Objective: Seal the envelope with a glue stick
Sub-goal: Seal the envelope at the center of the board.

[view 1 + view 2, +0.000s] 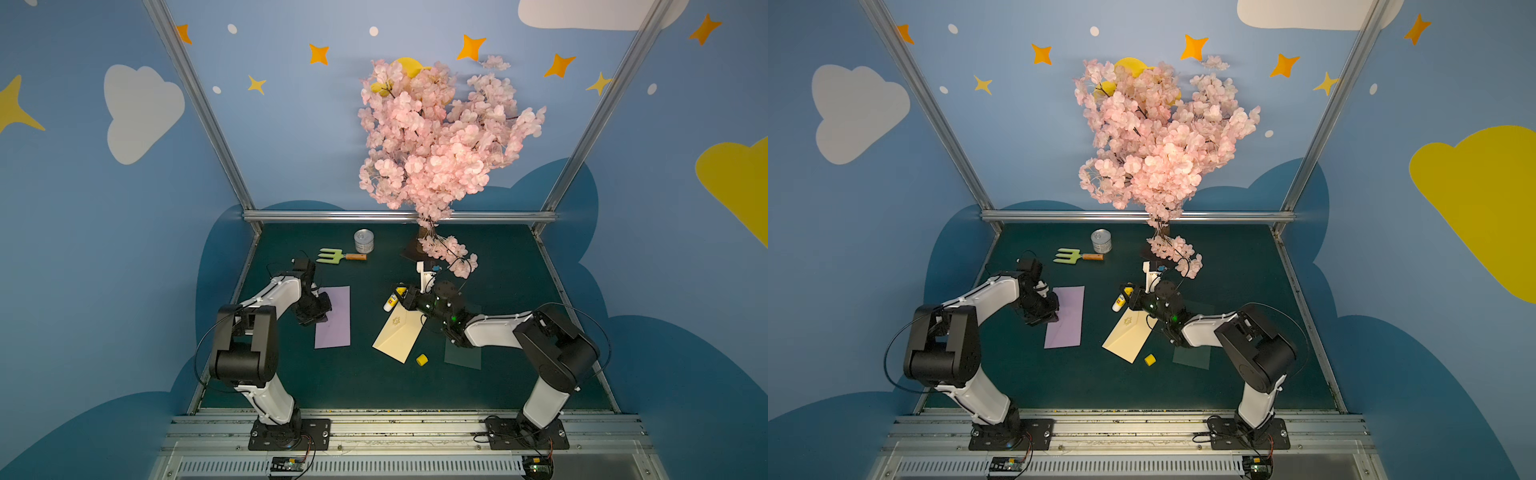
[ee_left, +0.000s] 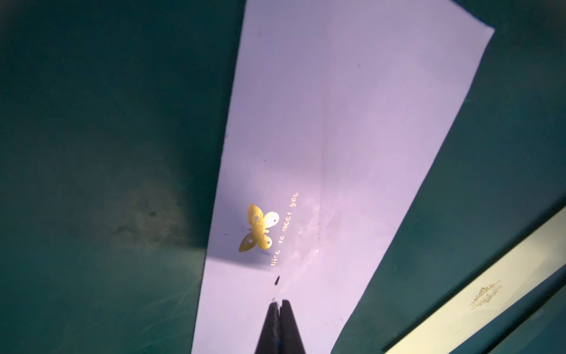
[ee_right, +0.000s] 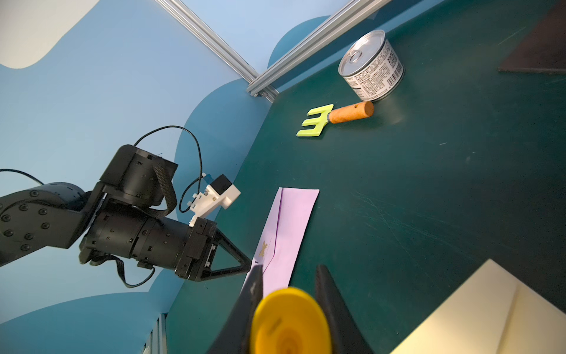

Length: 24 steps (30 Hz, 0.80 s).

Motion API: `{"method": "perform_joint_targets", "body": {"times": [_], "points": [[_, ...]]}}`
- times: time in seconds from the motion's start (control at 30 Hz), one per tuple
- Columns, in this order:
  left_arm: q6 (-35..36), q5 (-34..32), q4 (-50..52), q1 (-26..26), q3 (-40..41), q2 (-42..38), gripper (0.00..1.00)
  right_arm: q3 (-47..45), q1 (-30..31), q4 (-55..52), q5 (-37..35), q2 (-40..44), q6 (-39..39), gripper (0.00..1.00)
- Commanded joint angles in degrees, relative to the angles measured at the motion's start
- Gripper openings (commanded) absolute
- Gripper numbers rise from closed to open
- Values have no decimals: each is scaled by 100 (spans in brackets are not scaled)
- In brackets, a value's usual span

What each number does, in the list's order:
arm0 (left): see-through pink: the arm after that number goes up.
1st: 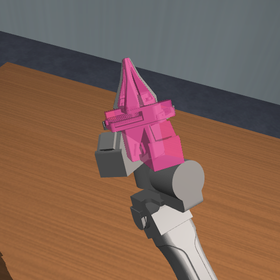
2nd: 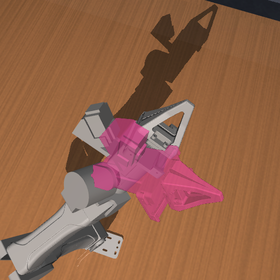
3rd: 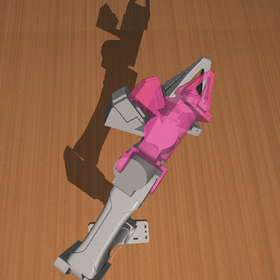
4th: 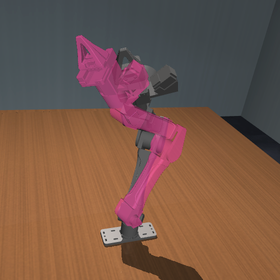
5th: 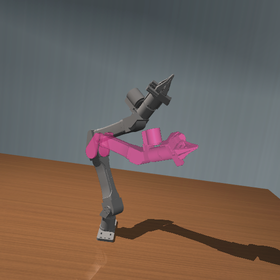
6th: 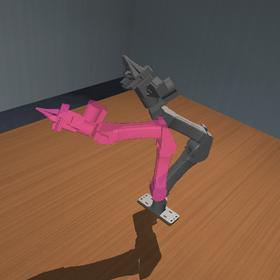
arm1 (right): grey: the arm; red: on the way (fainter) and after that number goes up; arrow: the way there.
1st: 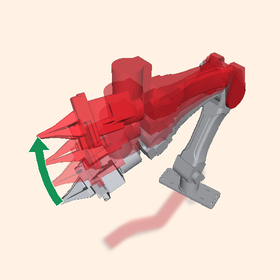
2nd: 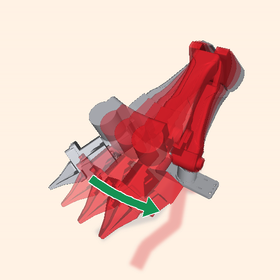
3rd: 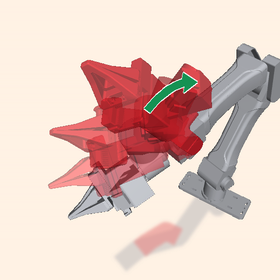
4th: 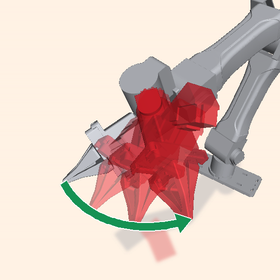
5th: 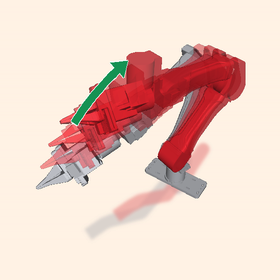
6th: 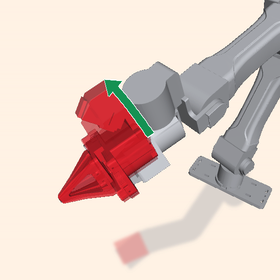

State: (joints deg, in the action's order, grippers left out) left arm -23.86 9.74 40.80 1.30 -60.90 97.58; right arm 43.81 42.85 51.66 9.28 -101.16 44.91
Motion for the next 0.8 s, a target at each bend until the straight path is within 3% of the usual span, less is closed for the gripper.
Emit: {"method": "perform_joint_targets", "body": {"times": [0.0,0.47,0.77], "points": [[-40,-42,-9,3,-76,20,3,118,4,198,89,140,-43,0],[-66,-67,-231,8,208,513,3,115,4,178,66,176,-43,0],[101,-15,4,-104,145,327,3,94,-3,176,100,263,-43,0]]}}
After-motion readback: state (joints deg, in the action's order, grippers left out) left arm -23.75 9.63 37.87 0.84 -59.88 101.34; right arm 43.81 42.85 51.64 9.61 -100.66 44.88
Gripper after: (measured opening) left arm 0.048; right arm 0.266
